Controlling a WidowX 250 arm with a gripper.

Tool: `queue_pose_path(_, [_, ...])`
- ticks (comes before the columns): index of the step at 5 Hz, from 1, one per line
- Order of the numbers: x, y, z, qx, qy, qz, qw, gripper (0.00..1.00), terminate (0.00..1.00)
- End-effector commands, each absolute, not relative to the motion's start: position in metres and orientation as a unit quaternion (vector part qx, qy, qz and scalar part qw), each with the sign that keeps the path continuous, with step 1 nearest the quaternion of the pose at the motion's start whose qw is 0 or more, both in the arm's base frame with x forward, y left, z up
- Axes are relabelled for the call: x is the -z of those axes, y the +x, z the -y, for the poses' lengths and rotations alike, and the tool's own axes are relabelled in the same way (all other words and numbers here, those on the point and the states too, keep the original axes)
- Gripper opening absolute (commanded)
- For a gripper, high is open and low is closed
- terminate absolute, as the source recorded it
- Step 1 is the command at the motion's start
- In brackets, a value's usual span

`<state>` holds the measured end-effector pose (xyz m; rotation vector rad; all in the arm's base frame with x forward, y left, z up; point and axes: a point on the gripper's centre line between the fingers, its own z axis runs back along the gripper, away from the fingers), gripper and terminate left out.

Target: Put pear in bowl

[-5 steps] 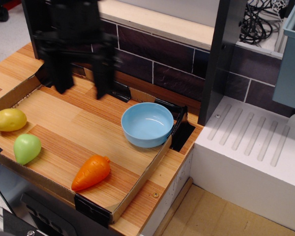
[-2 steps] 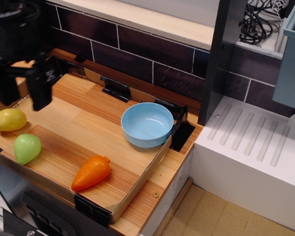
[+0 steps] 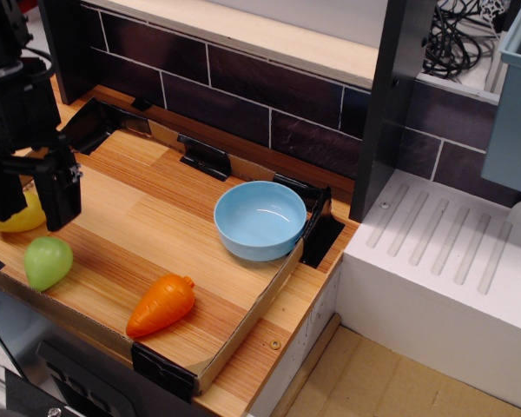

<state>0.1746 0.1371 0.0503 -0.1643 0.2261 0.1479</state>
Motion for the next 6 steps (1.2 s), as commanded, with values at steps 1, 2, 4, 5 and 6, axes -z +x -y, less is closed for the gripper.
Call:
queue_pose_path(1, [-0.038,0.171,-0.130,-0.086,-0.071,-0.120,0.986,1.00,0.00])
queue_pose_path(2, [-0.020,0.171,-0.136,-0.096,-0.053,-0.112,0.988,1.00,0.00])
queue_pose_path(4, [0.000,0.173,-0.150,-0.133,-0.027,-0.105,0.985,0.00,0.00])
queue_pose_path(5, [-0.021,0.184,-0.148,-0.163,-0.065,-0.124,0.977,0.00,0.00])
queue_pose_path(6, [-0.052,0.194,-0.139,-0.176,-0.101,-0.126,0.971,0.00,0.00])
